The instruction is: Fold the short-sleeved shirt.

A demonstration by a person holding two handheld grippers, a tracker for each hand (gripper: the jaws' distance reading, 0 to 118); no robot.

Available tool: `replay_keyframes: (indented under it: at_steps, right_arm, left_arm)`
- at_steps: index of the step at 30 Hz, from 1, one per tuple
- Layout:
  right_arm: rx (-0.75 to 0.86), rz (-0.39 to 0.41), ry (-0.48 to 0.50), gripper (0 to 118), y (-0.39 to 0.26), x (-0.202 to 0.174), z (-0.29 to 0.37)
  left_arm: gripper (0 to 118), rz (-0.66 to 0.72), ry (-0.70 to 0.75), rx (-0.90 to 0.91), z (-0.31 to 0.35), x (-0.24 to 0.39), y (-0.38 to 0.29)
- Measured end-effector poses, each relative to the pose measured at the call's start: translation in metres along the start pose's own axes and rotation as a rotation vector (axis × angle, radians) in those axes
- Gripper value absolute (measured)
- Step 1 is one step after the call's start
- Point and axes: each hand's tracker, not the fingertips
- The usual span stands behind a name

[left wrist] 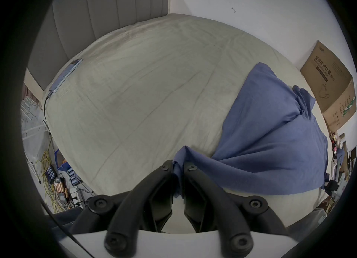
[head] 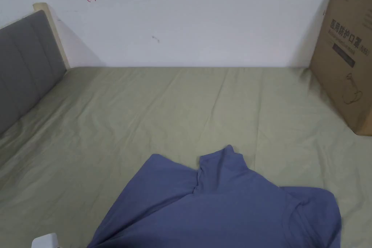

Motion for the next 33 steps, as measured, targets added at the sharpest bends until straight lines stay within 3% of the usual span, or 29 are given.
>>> replay_keyframes:
  at_steps: [2, 4, 5, 6, 7, 12, 17, 20, 23, 24, 25, 26, 28, 33]
  right_arm:
    - [0.002, 0.017, -0.009, 5, 0.002, -0.009, 0.010]
    - [0.013, 0.050, -0.059, 22, 0.005, -0.013, 0.016]
    - [0.037, 0.063, -0.083, 42, 0.007, -0.014, 0.019]
    - [0.065, 0.066, -0.072, 71, 0.013, -0.006, 0.014]
    - [0.099, 0.066, -0.060, 85, 0.019, -0.005, 0.021]
    - [0.345, 0.092, 0.012, 88, 0.069, -0.015, 0.074]
    - [0.630, 0.188, 0.069, 88, 0.095, -0.050, 0.153]
    - [0.761, 0.244, 0.093, 86, 0.097, -0.078, 0.197]
    - [0.840, 0.279, 0.100, 68, 0.094, -0.096, 0.221]
    - [0.861, 0.294, 0.109, 48, 0.092, -0.102, 0.227]
    - [0.876, 0.306, 0.112, 27, 0.089, -0.107, 0.231]
    - [0.893, 0.316, 0.105, 1, 0.089, -0.110, 0.233]
    - [0.948, 0.338, 0.079, 0, 0.081, -0.117, 0.237]
    - [0.935, 0.340, 0.128, 0, 0.077, -0.120, 0.228]
  left_arm:
    - [22, -0.014, 0.031, 0.007, 0.001, 0.002, 0.002]
    - [56, -0.045, 0.112, 0.028, 0.009, 0.004, 0.004]
    - [72, -0.049, 0.135, 0.040, 0.012, 0.004, 0.006]
    - [89, -0.041, 0.119, 0.055, 0.018, 0.004, 0.010]
    - [98, -0.032, 0.098, 0.084, 0.026, 0.003, 0.016]
    - [100, -0.009, -0.044, 0.325, 0.100, 0.021, 0.053]
    - [100, -0.039, -0.119, 0.584, 0.166, 0.046, 0.069]
    - [92, -0.071, -0.115, 0.698, 0.192, 0.060, 0.064]
    - [36, -0.127, -0.109, 0.796, 0.209, 0.070, 0.054]
    - [14, -0.133, -0.103, 0.819, 0.210, 0.072, 0.052]
    - [5, -0.127, -0.097, 0.835, 0.213, 0.074, 0.050]
    - [0, -0.132, -0.108, 0.842, 0.214, 0.075, 0.047]
    - [0, -0.133, -0.139, 0.844, 0.216, 0.074, 0.046]
    - [0, -0.141, -0.161, 0.760, 0.208, 0.069, 0.040]
